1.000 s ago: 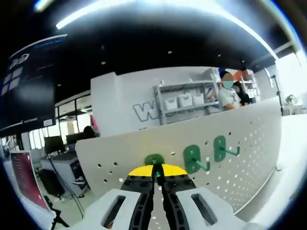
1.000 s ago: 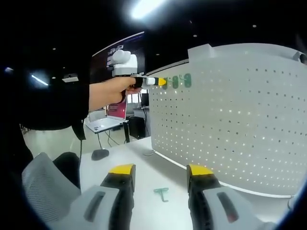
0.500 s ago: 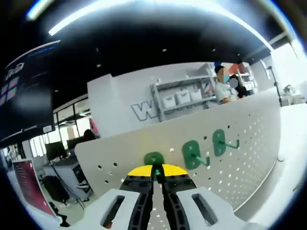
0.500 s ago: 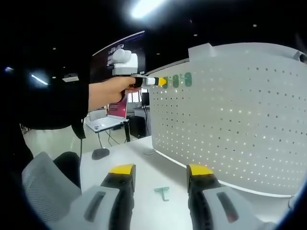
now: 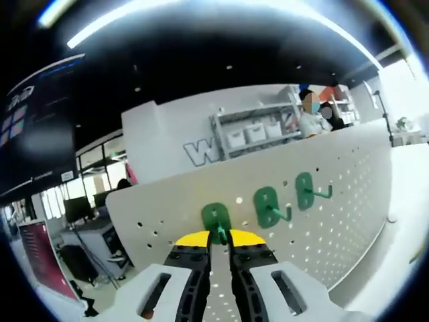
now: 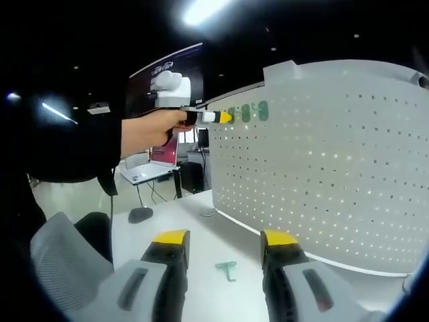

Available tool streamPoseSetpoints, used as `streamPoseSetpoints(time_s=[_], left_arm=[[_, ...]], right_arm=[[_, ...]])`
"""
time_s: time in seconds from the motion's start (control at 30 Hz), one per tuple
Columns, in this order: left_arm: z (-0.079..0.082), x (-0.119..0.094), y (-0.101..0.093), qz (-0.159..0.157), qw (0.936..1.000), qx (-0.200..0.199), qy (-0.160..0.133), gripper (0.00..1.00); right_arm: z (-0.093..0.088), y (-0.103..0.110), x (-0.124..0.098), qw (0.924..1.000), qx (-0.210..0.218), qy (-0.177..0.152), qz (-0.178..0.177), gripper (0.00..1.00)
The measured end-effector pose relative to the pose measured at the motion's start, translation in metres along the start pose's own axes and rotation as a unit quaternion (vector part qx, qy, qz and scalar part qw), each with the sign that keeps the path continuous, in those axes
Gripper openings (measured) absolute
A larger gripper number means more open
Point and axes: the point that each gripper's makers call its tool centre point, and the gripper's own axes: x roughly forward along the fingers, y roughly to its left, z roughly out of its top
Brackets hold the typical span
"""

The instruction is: Insert the hook assembly into the mounting plate slot until the hook locks in place.

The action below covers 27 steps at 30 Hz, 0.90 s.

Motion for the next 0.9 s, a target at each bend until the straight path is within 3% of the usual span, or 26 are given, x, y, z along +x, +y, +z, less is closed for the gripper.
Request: streamPoseSetpoints(time_s=[0.27, 0.7, 0.9], left_arm=[[0.0, -0.008, -0.003, -0.002, 1.0, 0.0, -0.004, 0.17], [0.0, -0.026, -0.015, -0.017, 0.9998, -0.002, -0.014, 0.36], [-0.002, -0.038, -0.02, -0.023, 0.9996, -0.001, -0.017, 0.39]], right_arm=[[0.0, 0.002, 0.001, 1.0, -0.002, 0.001, 0.002, 0.4], [-0.001, 0.002, 0.001, 1.0, -0.004, 0.002, 0.002, 0.4], [-0.003, 0.002, 0.001, 1.0, -0.006, 0.006, 0.001, 0.4]])
